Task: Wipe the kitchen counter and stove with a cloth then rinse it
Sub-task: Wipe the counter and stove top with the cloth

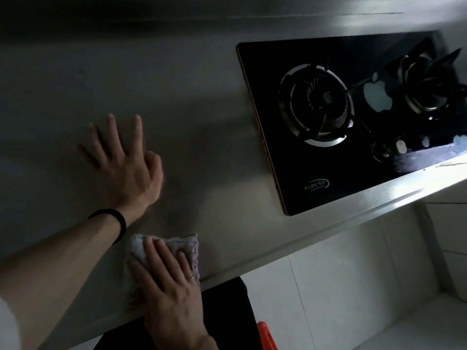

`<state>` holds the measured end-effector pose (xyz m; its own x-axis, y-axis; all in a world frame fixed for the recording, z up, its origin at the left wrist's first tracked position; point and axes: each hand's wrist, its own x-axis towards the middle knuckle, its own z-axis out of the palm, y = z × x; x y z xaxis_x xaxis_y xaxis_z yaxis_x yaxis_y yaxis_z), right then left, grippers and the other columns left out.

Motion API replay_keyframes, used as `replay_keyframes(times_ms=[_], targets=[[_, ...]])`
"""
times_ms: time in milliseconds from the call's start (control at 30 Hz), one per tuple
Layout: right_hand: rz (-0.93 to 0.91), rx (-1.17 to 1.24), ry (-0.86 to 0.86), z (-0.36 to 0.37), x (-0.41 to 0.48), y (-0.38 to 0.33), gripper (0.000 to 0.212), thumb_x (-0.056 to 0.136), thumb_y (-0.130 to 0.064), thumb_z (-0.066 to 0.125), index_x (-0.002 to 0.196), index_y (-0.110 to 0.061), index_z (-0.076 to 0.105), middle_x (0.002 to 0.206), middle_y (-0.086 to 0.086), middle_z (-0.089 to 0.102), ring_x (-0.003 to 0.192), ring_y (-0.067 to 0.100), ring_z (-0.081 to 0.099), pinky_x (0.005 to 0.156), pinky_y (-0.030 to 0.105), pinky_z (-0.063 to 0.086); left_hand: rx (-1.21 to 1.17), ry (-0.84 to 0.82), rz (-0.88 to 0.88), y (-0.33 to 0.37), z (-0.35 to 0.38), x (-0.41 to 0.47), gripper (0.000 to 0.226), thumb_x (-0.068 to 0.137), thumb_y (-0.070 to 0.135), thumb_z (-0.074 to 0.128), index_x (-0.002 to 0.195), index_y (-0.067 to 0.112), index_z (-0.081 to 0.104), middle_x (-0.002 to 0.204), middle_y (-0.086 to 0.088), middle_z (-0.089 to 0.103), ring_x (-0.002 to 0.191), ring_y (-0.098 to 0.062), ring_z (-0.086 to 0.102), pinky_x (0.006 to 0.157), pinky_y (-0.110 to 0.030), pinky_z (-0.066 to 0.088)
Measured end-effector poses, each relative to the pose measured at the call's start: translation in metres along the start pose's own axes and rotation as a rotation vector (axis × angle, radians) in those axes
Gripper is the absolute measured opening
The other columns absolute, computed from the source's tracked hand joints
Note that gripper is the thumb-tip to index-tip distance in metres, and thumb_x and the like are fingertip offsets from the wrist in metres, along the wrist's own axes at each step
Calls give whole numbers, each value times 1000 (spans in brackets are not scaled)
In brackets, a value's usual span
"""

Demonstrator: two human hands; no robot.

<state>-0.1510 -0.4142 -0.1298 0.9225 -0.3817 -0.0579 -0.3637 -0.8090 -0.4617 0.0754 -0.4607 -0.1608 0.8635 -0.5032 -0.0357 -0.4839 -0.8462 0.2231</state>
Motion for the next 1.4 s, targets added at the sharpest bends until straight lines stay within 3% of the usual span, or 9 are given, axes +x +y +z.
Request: replay_keyframes(times_ms=[133, 300, 433, 600, 767, 933, 1133, 1233, 1400], targets=[[-131, 72, -83, -34, -7, 61, 57, 96, -20, 53, 151, -32, 53, 168, -5, 33, 157, 12, 26, 124, 39, 30, -1, 16, -18, 4, -2, -2, 71, 96, 39, 32, 165, 31, 20, 173, -18, 14, 156, -53, 15, 123, -73, 9], [60, 82, -33, -109, -13, 173, 62, 88, -12, 52, 148, -26, 57, 164, -1, 40, 155, 15, 32, 123, 47, 34, 25, 18, -40, 7, -8, -4, 71, 96, 39, 34, 165, 29, 24, 172, -19, 18, 154, -53, 18, 123, -72, 11], [18, 242, -201, -154, -20, 215, 63, 91, 10, 63, 142, -28, 64, 159, -10, 48, 149, 10, 42, 116, 50, 45, 15, -28, -62, 15, -15, -1, 73, 93, 37, 37, 164, 25, 28, 171, -21, 18, 152, -55, 19, 122, -73, 12], [235, 524, -10, -210, -24, 250, 55, 97, -1, 52, 137, -36, 68, 156, -20, 50, 109, 14, 72, 70, 24, 60, -63, -73, -50, 42, -20, 5, 80, 85, 45, 37, 160, 16, 29, 167, -20, 21, 149, -48, 27, 120, -69, 24], [-89, 181, 52, -234, 20, 270, 41, 106, -17, 49, 146, -24, 59, 165, 2, 41, 154, 24, 37, 121, 56, 34, -103, -104, 10, 135, 4, 9, 76, 89, 39, 36, 162, 21, 28, 170, -13, 21, 155, -43, 24, 121, -73, 13], [-108, 170, -54, -216, 30, 282, 56, 98, -10, 60, 150, -29, 55, 170, 4, 29, 159, 25, 24, 119, 61, 35, -1, -142, 94, 169, 22, 13, 70, 94, 38, 33, 163, 25, 28, 170, -8, 21, 156, -45, 19, 116, -81, 15], [130, -7, -41, -172, 55, 272, 67, 107, -45, 33, 167, -20, 14, 175, 9, 6, 162, 25, 4, 130, 48, 14, 106, -18, 91, 169, 37, 7, 69, 97, 34, 37, 165, 28, 27, 172, -7, 24, 156, -44, 22, 121, -73, 14], [223, -106, -46, -147, 82, 260, 74, 104, -44, 38, 165, -8, 17, 173, 13, 7, 161, 29, 4, 130, 49, 9, 130, 0, 90, 169, 39, 8, 71, 96, 34, 40, 165, 29, 26, 172, -6, 23, 156, -44, 22, 122, -73, 14], [32, -168, -51, -135, 108, 273, 72, 104, -39, 46, 164, -6, 22, 173, 14, 12, 162, 25, 7, 131, 45, 9, 166, 4, 93, 169, 39, 8, 71, 97, 37, 40, 166, 28, 24, 173, -7, 22, 157, -43, 20, 122, -73, 13]])
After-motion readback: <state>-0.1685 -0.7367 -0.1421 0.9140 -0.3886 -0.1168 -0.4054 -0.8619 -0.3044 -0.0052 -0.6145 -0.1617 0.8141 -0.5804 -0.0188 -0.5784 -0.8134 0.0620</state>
